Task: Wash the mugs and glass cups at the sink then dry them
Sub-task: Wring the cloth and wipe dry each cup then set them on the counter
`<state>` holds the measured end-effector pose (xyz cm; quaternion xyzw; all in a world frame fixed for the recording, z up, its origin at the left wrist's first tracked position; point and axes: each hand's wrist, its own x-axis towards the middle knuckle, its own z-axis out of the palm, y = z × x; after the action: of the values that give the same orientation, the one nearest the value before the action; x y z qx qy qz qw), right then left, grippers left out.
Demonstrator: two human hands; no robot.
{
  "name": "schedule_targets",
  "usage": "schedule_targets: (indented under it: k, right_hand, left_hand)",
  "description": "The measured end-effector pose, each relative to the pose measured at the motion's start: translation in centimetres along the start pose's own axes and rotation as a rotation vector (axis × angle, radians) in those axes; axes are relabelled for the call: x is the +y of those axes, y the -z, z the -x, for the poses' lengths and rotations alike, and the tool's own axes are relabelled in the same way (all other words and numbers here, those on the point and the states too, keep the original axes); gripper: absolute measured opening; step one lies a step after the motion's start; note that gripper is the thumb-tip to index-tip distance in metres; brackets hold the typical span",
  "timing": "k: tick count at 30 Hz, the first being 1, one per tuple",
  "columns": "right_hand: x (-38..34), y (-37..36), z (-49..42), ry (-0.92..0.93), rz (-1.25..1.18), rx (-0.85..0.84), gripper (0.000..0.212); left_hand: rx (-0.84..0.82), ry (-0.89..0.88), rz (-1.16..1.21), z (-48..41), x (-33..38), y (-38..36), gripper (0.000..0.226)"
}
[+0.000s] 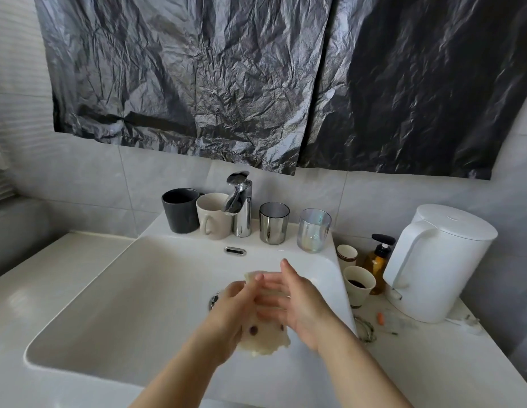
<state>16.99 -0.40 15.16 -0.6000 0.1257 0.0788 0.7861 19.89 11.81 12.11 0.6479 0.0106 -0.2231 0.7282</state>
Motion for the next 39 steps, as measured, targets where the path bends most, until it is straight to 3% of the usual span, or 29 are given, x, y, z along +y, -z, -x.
schedule_targets:
  k: [2,5,6,9,12,17,20,23,28,34,39]
  right_hand:
    - [-0.2,0.3,0.0,-0.007,-0.047,-0.009,0.039]
    - [-0.1,1.6,-0.4,0.099,0.156,0.275,0.018]
    - [0.3,2.3,-0.6,0.099,0.250,0.320,0.019]
    - [1.4,3.1,-0.7,-0.062,0.257,0.138,0.033]
    - [2.0,3.6,-0.9,-0.081,0.078,0.041,0.023]
    - [1.5,5.1,-1.7,0.007,-0.052,0.248,0.013]
    - [1.3,5.5,-2.6,0.044,-0.032,0.416,0.010]
    - [1.3,6.0,-4.0,0.147,0.043,0.602,0.009]
    - [0.9,6.1,-7.1,0.202,-0.007,0.727,0.012]
    - [1.6,6.1,-9.1,0.195,-0.066,0.759,0.010]
    - [1.3,5.8,-9.0,0.136,-0.067,0.675,0.012]
  left_hand:
    - [0.122,-0.042,-0.024,-0.3,0.0,0.3,0.025]
    - [0.111,-0.038,0.067,-0.6,0.3,1.1,0.020]
    - [0.071,-0.020,0.099,-0.6,0.4,1.3,0.019]
    - [-0.091,0.025,0.152,-0.5,1.1,1.6,0.021]
    - [-0.135,0.028,0.104,-1.2,1.3,1.7,0.021]
    - [0.051,-0.034,-0.140,-3.0,0.7,0.8,0.006]
    - [0.212,-0.080,-0.211,-4.7,0.1,-0.1,0.012]
    - [0.244,-0.125,-0.219,-6.9,0.3,-1.4,0.015]
    - [0.358,-0.232,-0.334,-12.5,1.3,-3.3,0.010]
    - [0.514,-0.346,-0.432,-17.6,2.1,-5.4,0.067]
    - [0.616,-0.429,-0.446,-20.4,2.6,-6.4,0.067]
